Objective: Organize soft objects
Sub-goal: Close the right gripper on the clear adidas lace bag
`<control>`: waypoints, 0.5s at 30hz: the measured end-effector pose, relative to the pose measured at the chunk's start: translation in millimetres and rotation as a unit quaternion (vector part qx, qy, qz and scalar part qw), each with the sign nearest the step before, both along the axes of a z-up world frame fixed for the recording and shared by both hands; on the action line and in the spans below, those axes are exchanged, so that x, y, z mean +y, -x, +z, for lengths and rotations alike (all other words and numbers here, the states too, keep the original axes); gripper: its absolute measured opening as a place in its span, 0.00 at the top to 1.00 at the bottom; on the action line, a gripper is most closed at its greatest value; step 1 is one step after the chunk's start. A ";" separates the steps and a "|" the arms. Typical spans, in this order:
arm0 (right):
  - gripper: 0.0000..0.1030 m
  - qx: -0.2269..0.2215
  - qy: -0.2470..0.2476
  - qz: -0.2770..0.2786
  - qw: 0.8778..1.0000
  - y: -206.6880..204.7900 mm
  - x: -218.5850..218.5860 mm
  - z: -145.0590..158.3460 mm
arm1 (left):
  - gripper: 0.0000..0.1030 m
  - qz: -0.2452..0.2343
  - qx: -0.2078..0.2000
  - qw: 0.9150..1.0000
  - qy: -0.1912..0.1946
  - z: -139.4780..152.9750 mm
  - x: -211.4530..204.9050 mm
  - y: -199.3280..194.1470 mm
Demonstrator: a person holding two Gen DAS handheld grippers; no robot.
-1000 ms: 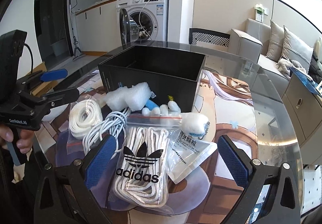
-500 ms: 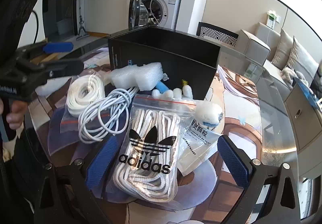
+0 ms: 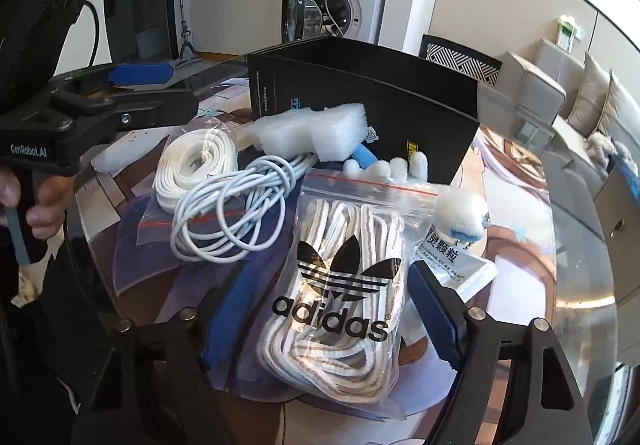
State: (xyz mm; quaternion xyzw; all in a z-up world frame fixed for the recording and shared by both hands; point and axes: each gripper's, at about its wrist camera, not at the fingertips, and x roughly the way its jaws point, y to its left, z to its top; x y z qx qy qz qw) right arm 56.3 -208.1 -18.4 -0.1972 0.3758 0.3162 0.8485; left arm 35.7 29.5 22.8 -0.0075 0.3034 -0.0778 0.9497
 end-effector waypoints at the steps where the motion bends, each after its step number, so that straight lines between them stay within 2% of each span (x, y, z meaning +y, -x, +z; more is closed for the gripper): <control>1: 0.25 0.001 -0.002 0.002 1.000 0.8 -0.5 -0.1 | 0.00 -0.001 0.000 1.000 0.000 -0.4 -0.2 0.2; 5: 0.29 0.007 -0.008 0.002 1.000 -0.1 -5.2 0.5 | 0.00 -0.007 0.006 1.000 0.007 -0.7 -0.7 -0.5; 8: 0.38 0.009 -0.012 0.001 1.000 0.3 -7.6 0.5 | 0.00 -0.010 0.006 1.000 0.006 -0.5 -2.5 -0.2; 10: 0.48 0.009 -0.014 -0.002 1.000 -2.0 -9.7 0.7 | 0.00 -0.011 0.006 1.000 0.005 -0.5 -3.5 0.0; 15: 0.56 0.008 -0.019 -0.011 1.000 -8.0 -14.9 4.1 | 0.00 -0.013 0.007 1.000 0.004 -0.2 -4.3 0.3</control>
